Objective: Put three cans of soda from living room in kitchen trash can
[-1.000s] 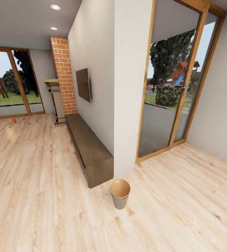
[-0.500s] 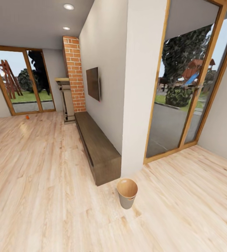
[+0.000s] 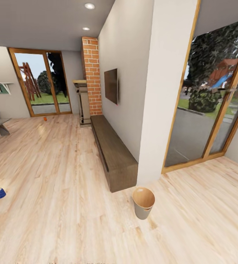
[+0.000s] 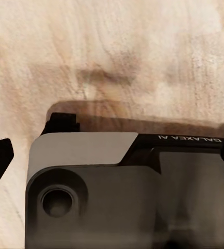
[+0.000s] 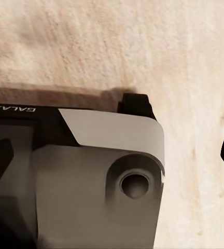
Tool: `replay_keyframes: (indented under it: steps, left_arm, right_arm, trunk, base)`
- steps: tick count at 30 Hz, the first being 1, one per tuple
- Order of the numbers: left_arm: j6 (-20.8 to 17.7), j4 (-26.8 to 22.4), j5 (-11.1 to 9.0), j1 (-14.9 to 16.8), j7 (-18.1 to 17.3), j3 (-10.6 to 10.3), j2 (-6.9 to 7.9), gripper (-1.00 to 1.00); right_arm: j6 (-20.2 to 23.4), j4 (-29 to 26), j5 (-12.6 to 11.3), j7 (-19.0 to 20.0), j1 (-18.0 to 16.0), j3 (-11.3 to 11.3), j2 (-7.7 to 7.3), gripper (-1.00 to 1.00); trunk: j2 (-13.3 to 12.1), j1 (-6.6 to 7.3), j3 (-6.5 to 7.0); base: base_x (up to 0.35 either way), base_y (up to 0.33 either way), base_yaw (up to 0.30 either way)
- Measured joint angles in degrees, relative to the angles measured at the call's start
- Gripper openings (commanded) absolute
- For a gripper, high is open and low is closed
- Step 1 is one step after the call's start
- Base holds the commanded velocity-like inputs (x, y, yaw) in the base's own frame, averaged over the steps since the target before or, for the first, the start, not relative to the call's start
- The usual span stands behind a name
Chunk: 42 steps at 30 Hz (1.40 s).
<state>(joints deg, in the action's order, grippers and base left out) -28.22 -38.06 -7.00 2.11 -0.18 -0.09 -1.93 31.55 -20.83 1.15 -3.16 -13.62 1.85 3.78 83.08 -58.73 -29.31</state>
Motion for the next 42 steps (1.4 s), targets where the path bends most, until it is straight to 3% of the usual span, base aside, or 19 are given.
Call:
replay_keyframes:
  steps: [12, 42]
  left_arm:
    - [0.2, 0.0, 0.0, 0.0, 0.0, 0.0, -0.08, 1.0]
    - [0.4, 0.1, 0.1, 0.0, 0.1, 0.0, -1.04, 1.0]
  right_arm:
    - [-0.1, 0.0, 0.1, 0.1, 0.0, 0.0, -0.08, 1.0]
    - [0.0, 0.1, 0.1, 0.0, 0.0, 0.0, 0.0, 1.0]
  trunk:
    - [0.0, 0.0, -0.58]
    - [0.0, 0.0, -0.65]
  base:
    - [0.123, -0.058, 0.191]
    - [0.323, -0.094, 0.006]
